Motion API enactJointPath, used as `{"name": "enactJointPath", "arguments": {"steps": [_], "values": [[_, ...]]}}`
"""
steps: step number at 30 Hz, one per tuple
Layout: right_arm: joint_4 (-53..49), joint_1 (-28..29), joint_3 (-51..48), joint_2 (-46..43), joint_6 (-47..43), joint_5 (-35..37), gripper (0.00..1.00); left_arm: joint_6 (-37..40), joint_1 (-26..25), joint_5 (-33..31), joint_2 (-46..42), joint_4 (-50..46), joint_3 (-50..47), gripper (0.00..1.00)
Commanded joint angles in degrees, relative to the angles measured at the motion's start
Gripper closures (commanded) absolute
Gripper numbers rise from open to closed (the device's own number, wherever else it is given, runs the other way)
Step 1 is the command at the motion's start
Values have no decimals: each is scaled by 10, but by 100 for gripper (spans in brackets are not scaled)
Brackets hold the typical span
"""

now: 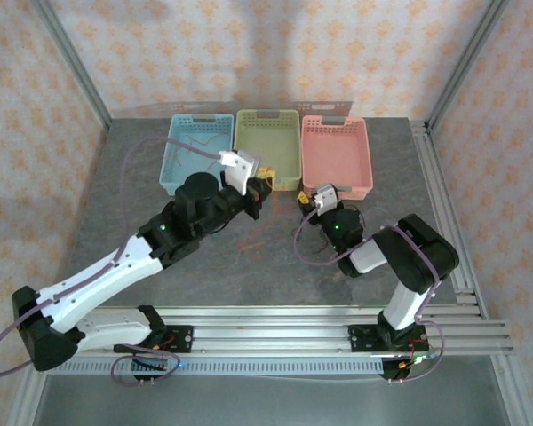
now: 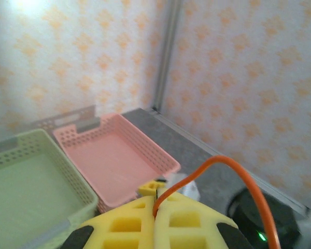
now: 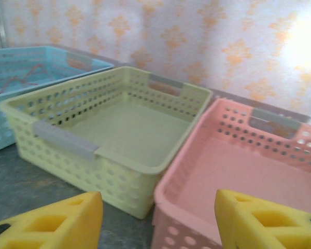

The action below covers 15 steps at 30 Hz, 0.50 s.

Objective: Untangle the cables

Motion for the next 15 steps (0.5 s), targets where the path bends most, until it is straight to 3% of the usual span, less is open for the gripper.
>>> {"name": "enactJointPath", "arguments": {"steps": [1,5,15], "values": [[16,-3,-4,-12,18,58,41,18,7,-87,45,-39,77,100],[16,-3,-3,-16,37,89,41,8,33,-119,110,-82,162,100],[15,-3,1,-6,39,79,41,-22,149,-165,233,-103,285,100]]}}
